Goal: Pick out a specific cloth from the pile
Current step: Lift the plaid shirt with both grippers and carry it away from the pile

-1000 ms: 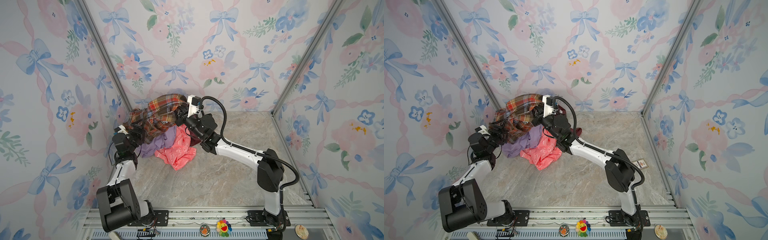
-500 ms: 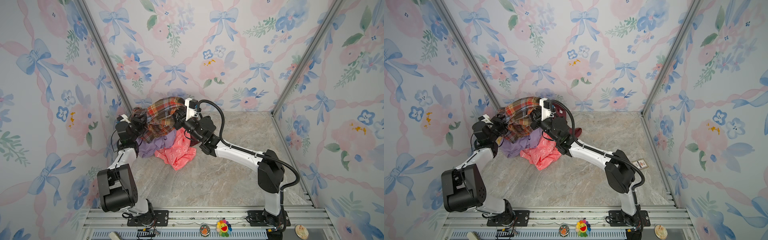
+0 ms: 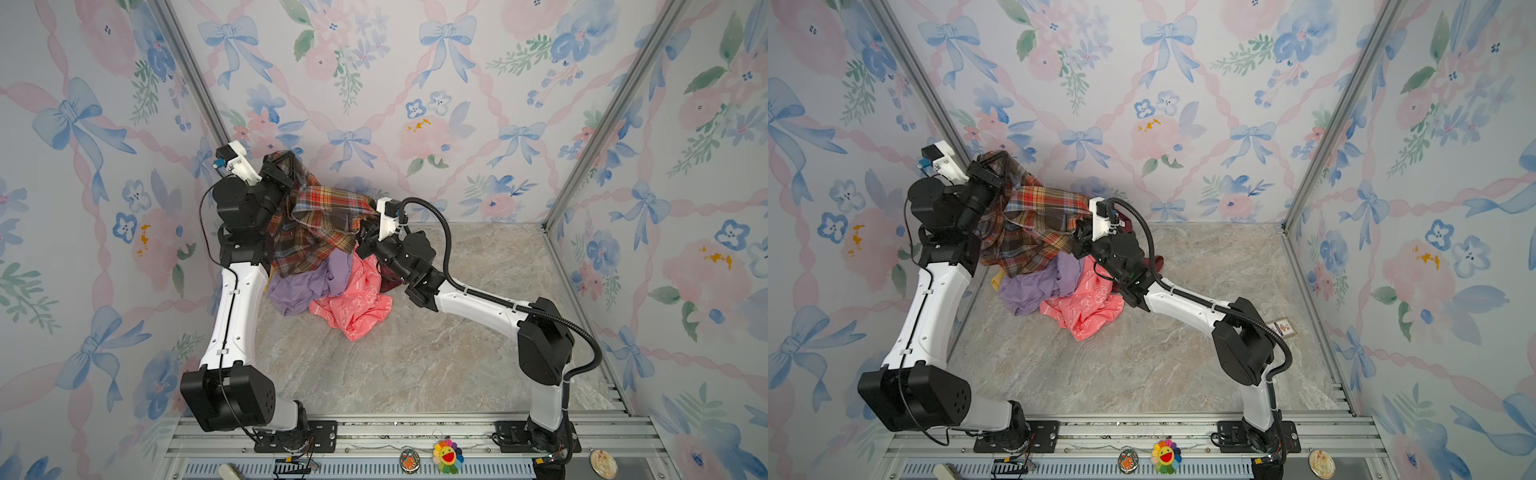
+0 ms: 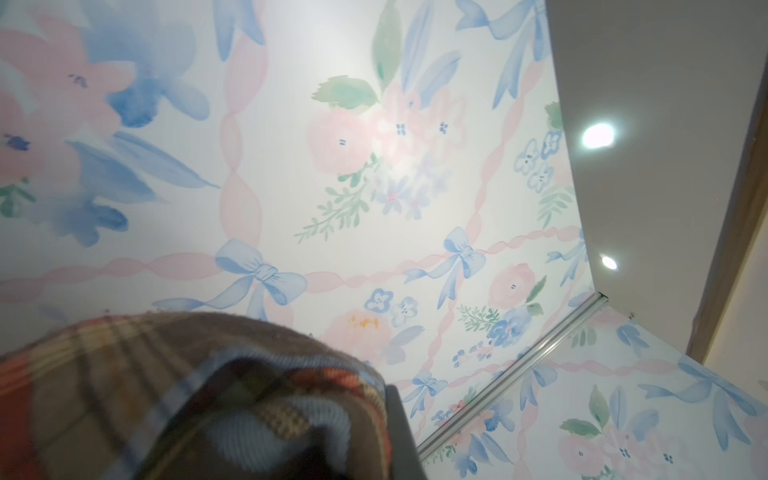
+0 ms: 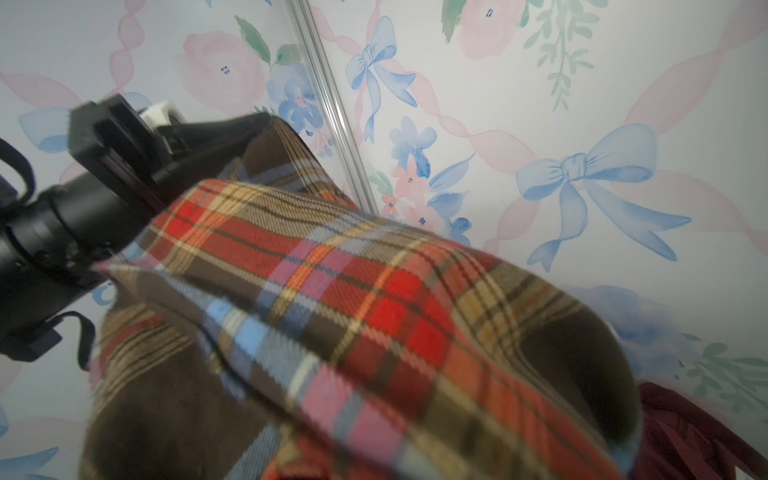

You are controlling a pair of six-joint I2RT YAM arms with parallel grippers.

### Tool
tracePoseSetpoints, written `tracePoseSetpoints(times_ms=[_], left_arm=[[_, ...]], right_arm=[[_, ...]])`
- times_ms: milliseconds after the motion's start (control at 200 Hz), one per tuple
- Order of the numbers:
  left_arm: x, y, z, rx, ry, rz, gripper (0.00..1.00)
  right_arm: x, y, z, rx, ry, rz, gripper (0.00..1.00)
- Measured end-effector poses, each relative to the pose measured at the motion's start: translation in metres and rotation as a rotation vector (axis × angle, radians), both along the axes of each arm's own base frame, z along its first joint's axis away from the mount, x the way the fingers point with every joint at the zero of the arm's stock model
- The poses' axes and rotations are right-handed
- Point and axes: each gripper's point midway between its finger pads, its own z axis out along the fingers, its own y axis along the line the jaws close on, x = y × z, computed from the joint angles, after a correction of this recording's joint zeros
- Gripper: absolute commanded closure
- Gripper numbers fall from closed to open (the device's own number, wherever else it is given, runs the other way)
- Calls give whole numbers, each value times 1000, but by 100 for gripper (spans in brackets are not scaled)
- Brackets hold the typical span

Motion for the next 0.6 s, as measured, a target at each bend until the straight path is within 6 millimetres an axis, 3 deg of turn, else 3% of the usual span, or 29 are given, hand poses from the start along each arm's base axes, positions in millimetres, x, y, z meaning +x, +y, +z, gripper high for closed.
tracePoseSetpoints(times_ms=[100,225,420,600], left_arm=[[-18,-35,38,57,-84,-61,100],[-37,-72,62,100,-151,-142,100],[-51,-128,71,126,-178,-279,100],[-57,-191,69,146,-185,-401,100]], right_arm=[[4,3,10,19,-4,-2,100],[10,7,28,40,-23,-7,100],[24,-11,52,56,-43,-46,100],[30,-51,56,27,-41,-116,100]])
